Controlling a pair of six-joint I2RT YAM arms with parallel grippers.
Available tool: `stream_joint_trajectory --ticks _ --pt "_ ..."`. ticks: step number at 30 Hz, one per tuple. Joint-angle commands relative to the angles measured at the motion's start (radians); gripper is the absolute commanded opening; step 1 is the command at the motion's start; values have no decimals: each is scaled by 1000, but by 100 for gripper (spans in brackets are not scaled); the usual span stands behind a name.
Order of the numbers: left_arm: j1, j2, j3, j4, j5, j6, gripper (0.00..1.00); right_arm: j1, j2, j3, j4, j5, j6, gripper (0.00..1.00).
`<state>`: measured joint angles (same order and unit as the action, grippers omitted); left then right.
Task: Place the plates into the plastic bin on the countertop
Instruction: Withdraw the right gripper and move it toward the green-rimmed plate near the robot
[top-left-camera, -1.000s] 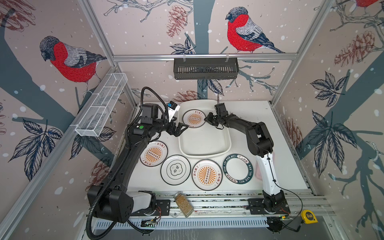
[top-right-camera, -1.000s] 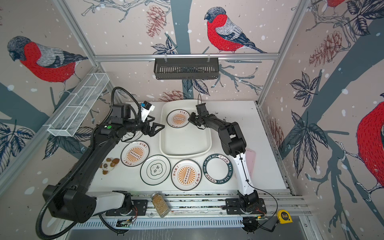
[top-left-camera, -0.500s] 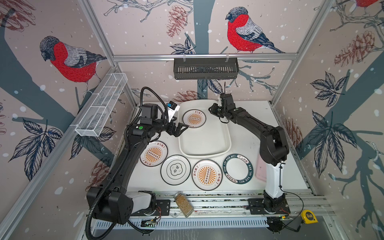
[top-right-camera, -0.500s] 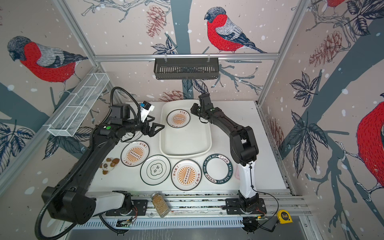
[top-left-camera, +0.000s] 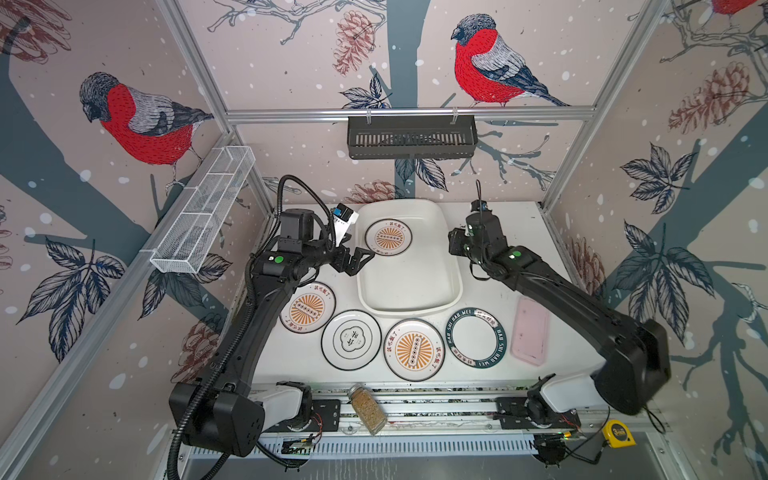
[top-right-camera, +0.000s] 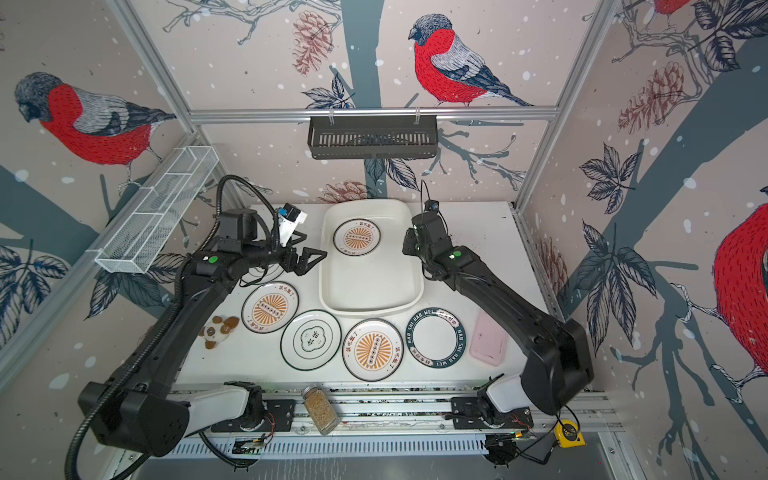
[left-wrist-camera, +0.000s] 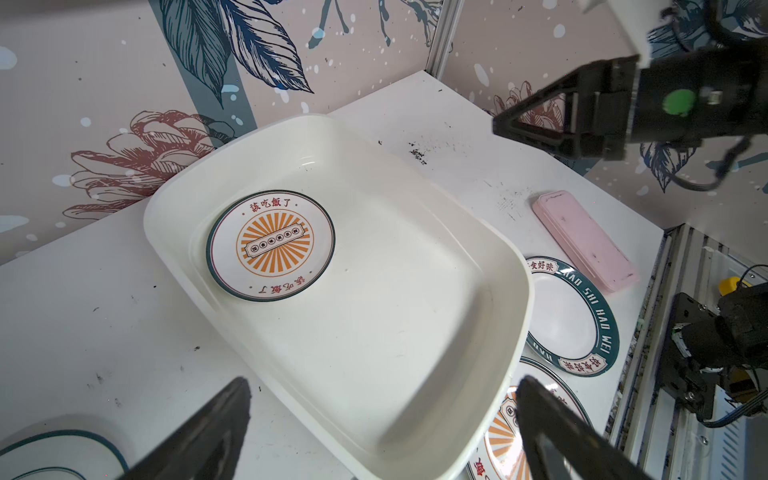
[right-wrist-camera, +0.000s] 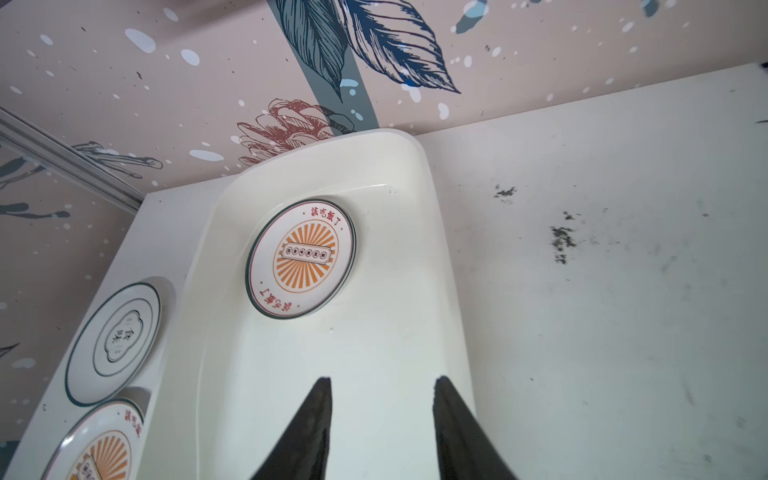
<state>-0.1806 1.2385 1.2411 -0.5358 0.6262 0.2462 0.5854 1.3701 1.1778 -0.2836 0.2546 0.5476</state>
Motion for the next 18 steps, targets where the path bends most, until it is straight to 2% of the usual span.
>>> stream_joint_trajectory --ticks 1,7,8,10,11,18 --pt "0 -6 3 11 -4 37 98 8 -109 -87 -36 109 -9 47" --pt "0 -22 0 -3 -36 66 98 59 -338 -262 -73 153 46 52" --pt "0 -25 -1 0 -41 67 98 67 -359 -283 -78 160 55 59" --pt "0 -33 -1 6 -41 52 98 83 -401 -317 -91 167 69 88" --pt "0 -38 -2 8 -36 47 98 86 -413 -326 -106 173 77 99" --pt "0 -65 -21 31 -46 38 98 111 -508 -400 -143 245 108 100"
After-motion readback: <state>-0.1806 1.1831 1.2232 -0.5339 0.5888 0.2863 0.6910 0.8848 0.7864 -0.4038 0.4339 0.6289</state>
